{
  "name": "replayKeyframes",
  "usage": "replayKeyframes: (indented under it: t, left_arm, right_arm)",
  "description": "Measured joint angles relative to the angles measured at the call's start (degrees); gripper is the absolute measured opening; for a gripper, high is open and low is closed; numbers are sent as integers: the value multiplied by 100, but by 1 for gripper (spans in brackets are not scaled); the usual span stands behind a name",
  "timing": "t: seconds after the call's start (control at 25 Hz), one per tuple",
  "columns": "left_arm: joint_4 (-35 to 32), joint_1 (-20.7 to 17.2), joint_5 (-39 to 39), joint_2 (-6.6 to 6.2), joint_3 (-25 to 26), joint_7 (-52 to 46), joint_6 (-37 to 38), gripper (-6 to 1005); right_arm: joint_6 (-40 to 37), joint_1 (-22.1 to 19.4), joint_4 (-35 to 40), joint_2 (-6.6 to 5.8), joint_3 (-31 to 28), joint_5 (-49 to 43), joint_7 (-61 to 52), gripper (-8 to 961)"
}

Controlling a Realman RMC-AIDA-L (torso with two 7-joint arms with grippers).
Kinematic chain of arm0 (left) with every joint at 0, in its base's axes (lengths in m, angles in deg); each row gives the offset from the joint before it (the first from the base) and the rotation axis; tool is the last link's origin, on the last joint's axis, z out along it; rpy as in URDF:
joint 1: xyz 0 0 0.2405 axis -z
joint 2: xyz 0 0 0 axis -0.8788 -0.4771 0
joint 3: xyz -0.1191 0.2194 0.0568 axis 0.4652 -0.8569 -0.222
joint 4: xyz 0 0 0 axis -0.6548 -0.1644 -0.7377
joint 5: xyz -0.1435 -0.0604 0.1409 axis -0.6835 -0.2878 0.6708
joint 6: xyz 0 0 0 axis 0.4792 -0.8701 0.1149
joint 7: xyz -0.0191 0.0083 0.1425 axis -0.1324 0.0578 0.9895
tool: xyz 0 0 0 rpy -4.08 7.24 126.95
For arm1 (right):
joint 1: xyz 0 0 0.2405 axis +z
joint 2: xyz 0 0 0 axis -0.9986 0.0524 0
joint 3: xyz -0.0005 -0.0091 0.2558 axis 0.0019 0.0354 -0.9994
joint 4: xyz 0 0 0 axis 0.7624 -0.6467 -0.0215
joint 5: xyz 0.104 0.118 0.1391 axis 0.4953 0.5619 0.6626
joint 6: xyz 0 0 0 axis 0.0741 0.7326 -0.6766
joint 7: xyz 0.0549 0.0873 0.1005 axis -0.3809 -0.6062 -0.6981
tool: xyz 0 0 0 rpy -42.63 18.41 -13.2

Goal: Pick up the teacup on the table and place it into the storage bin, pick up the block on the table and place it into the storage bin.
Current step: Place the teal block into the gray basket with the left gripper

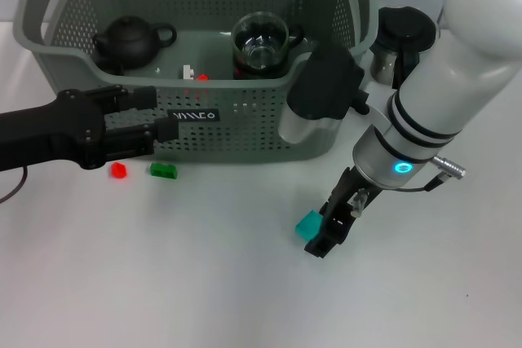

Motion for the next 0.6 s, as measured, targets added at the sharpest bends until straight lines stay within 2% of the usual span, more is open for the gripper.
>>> replayKeyframes:
  t: [0.36,0.6]
  left_arm:
    - [9,-6,0,0,8,6,-4,716]
    - [12,-8,0,0,17,6,-2,717]
  right_arm:
    - [38,8,96,10,427,-10,255,699]
    - [54,15,97,-1,361,8,154,699]
